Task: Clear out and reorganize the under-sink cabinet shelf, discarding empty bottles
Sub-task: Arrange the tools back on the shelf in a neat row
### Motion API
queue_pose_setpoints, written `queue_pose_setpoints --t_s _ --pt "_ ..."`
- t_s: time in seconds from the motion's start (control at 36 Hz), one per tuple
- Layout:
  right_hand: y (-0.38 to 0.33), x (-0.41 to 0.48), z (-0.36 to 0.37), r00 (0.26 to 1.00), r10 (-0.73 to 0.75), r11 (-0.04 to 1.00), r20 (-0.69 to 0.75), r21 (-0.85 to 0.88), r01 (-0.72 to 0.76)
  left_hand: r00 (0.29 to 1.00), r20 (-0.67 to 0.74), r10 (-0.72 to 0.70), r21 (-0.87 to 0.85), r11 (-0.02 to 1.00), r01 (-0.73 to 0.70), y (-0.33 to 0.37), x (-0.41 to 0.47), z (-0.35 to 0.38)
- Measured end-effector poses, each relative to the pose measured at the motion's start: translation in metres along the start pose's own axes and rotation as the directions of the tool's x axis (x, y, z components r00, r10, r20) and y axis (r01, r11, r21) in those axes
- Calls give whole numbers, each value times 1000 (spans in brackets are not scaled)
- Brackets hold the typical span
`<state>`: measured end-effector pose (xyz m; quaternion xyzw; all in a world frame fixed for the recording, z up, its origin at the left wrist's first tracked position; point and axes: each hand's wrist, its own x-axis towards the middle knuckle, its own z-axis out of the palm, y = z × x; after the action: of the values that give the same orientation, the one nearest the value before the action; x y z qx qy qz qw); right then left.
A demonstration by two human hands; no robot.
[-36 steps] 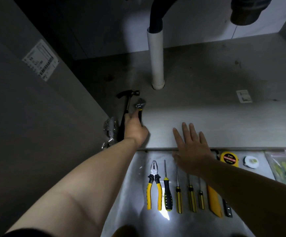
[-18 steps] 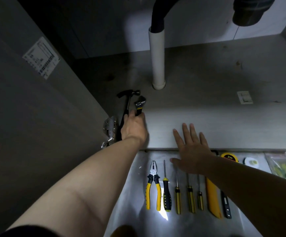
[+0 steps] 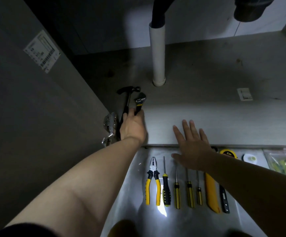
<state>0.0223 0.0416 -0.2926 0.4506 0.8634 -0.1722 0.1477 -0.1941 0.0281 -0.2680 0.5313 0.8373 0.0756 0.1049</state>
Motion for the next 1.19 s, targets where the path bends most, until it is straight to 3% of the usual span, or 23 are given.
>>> queue_pose_setpoints --t_s 0.06,0.17,0.25,0.33,0.42,0.5,0.61,0.75,0.89,1.19 --pt "-1 -6 2 999 -7 999 -54 50 10 997 -54 58 36 998 -56 -2 -17 3" --pt "-9 -27 9 965 -73 995 -251 47 87 942 -114 317 59 948 -312 -8 -69 16" --pt "-19 -40 13 926 -240 970 -292 -30 241 881 48 471 79 877 -474 -20 -107 31" --pt "-27 -50 19 916 -336 941 -221 -43 335 812 275 515 46 836 -546 -37 -136 52" --pt "-33 -57 34 968 -251 952 -21 176 251 814 433 387 16 900 -436 -50 -151 67" --pt "-37 -61 51 963 -234 935 133 303 185 818 518 248 56 945 -323 -59 -153 79" --pt "-50 -61 67 935 -282 922 216 331 201 788 570 234 1 958 -286 -63 -156 90" --pt "-77 -56 89 941 -148 976 304 200 89 766 595 244 -9 955 -297 -64 -165 100" --pt "-82 -60 100 958 -70 982 279 186 18 766 605 217 -50 970 -236 -59 -170 106" --pt "-70 -66 100 966 -164 937 201 339 88 754 628 192 -46 977 -210 -55 -172 102"
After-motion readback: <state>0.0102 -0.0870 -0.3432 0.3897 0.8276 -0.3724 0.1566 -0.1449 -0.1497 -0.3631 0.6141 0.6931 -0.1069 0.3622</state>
